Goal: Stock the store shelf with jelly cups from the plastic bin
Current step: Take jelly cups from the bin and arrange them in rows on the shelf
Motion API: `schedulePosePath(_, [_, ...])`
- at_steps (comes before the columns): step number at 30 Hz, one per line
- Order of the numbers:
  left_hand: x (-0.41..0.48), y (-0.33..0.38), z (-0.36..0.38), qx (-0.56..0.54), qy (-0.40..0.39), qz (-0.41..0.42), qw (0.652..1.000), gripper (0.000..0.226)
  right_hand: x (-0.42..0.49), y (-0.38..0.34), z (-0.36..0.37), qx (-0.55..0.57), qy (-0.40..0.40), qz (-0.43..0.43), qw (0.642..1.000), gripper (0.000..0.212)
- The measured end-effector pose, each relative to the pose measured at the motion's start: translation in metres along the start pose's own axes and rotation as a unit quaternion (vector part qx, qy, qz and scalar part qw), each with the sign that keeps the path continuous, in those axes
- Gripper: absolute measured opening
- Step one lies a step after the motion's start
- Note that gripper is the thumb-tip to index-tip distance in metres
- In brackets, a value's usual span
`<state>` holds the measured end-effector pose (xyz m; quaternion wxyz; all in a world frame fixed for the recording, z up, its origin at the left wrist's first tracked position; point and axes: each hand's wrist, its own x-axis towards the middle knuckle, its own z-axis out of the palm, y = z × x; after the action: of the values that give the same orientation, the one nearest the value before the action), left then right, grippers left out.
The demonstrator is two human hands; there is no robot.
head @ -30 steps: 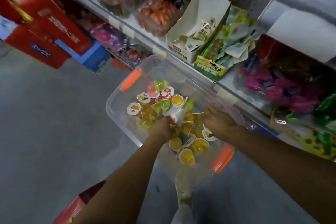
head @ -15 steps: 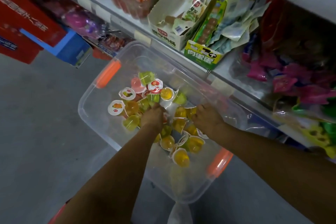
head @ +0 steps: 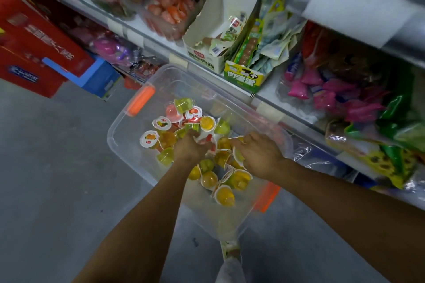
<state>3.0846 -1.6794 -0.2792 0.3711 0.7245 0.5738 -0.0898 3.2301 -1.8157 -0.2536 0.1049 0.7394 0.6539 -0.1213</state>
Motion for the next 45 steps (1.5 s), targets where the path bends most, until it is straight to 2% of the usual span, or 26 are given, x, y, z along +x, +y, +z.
schedulePosePath(2, [-0.025,0.009,-0.011,-0.171,-0.044,-0.038,0.983,0.044,-0.013,0.0,-0.013,0.124,-0.012,0.051,0.991,0.061])
schedulePosePath(5, [-0.078,0.029,-0.025,-0.354,-0.125,-0.026,0.927,0.023,-0.045,0.004,-0.041,0.352,0.033,0.108,0.929,0.054])
schedulePosePath(9, [-0.159,0.065,-0.031,-0.442,-0.145,-0.017,0.885,0.02,-0.116,0.009,-0.082,0.533,0.103,0.153,0.825,0.045])
schedulePosePath(12, [-0.226,0.098,-0.025,-0.466,-0.162,0.006,0.87,0.027,-0.186,0.02,-0.112,0.586,0.158,0.159,0.779,0.041])
schedulePosePath(15, [-0.301,0.133,-0.016,-0.467,-0.178,0.061,0.864,0.026,-0.268,0.035,-0.142,0.598,0.198,0.167,0.758,0.039])
schedulePosePath(18, [-0.377,0.169,-0.004,-0.448,-0.179,0.121,0.868,0.036,-0.356,0.054,-0.168,0.614,0.239,0.16,0.735,0.037])
schedulePosePath(20, [-0.424,0.193,0.005,-0.427,-0.177,0.161,0.872,0.049,-0.412,0.065,-0.184,0.61,0.263,0.159,0.731,0.036])
schedulePosePath(24, [-0.51,0.244,0.018,-0.393,-0.182,0.234,0.871,0.048,-0.512,0.09,-0.214,0.597,0.301,0.164,0.725,0.041])
schedulePosePath(29, [-0.597,0.305,0.027,-0.328,-0.125,0.336,0.874,0.06,-0.61,0.119,-0.247,0.558,0.378,0.173,0.719,0.043])
schedulePosePath(33, [-0.645,0.351,0.028,-0.309,-0.101,0.398,0.858,0.039,-0.666,0.138,-0.27,0.545,0.436,0.175,0.694,0.041])
schedulePosePath(36, [-0.67,0.386,0.022,-0.293,-0.075,0.446,0.842,0.046,-0.696,0.152,-0.29,0.52,0.475,0.184,0.686,0.041])
schedulePosePath(40, [-0.689,0.432,0.015,-0.301,-0.079,0.485,0.818,0.053,-0.723,0.176,-0.315,0.498,0.516,0.193,0.67,0.042])
schedulePosePath(45, [-0.7,0.493,0.006,-0.296,-0.07,0.543,0.783,0.046,-0.749,0.217,-0.345,0.468,0.563,0.218,0.646,0.044])
